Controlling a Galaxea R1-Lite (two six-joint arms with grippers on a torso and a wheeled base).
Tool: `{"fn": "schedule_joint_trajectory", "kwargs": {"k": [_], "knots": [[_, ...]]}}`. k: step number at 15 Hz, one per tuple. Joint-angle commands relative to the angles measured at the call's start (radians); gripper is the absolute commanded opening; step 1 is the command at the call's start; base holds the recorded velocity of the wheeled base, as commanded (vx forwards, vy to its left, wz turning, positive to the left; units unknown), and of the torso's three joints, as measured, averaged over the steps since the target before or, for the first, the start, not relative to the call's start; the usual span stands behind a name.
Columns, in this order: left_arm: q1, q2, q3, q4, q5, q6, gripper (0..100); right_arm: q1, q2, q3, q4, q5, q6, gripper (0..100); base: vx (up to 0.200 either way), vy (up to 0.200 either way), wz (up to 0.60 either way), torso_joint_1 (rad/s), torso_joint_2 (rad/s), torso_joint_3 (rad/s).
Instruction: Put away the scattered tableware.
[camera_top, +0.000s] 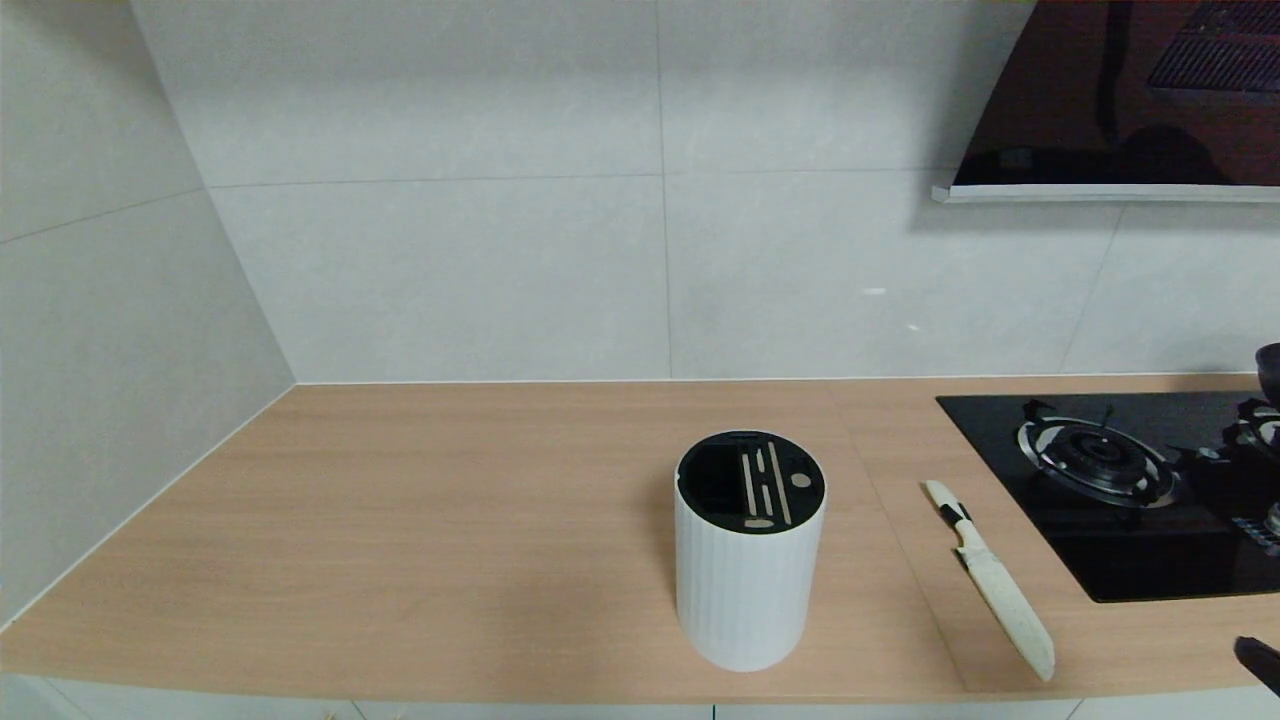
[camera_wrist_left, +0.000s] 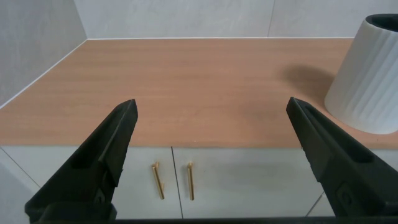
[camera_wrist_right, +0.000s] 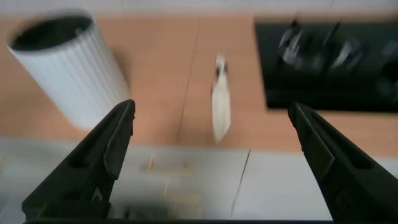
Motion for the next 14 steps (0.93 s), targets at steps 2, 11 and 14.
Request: {"fn": "schedule_joint_trajectory", "kwargs": {"k": [2, 11, 14], "knots": [[0.000, 0.002, 0.000, 0.000, 0.000, 0.000, 100, 0.045, 0.469, -0.047, -0.213, -0.001, 0.002, 100, 0.000, 0.000, 0.00, 0.000, 0.00, 0.000], [0.000, 0.002, 0.000, 0.000, 0.000, 0.000, 100, 0.076, 1.081, -0.102, -0.683, -0.105, -0.003, 100, 0.000, 0.000, 0.00, 0.000, 0.00, 0.000], [0.000, 0.002, 0.000, 0.000, 0.000, 0.000, 100, 0.091, 1.167, -0.160, -0.691, -0.110, -0.003, 100, 0.000, 0.000, 0.00, 0.000, 0.00, 0.000]]}}
